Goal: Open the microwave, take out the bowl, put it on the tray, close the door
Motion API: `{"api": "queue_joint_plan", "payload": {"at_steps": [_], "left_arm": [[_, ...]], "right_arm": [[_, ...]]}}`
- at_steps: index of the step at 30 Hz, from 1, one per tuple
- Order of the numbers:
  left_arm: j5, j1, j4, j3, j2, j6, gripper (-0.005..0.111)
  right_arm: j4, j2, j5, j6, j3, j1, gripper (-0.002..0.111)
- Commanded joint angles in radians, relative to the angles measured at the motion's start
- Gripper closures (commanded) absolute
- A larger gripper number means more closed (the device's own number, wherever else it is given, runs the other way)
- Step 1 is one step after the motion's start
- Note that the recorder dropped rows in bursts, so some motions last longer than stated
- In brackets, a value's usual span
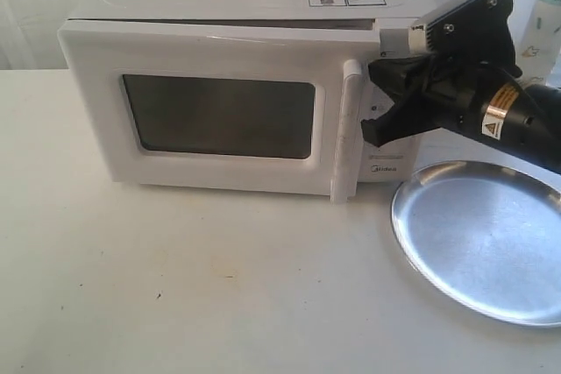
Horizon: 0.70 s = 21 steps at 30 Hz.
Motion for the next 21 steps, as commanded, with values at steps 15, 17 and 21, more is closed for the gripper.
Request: {"api": "queue_joint_plan", "payload": {"at_steps": [15, 17, 21], "left_arm": [[0.001, -0.003, -0.008, -0.003, -0.002, 0.0, 0.107], [0.001, -0.003, -0.008, -0.003, -0.002, 0.0, 0.107], [0.001, -0.003, -0.008, -0.003, -0.002, 0.0, 0.107]], "right_arm": [[-0.588, -0.028, -0.551, 0.419, 0.0, 0.025, 0.108], [-0.649, -0.066, -0.647, 0.463, 0.0, 0.025, 0.108], [-0.713, -0.21, -0.647, 0.564, 0.0, 0.033, 0.108]]}}
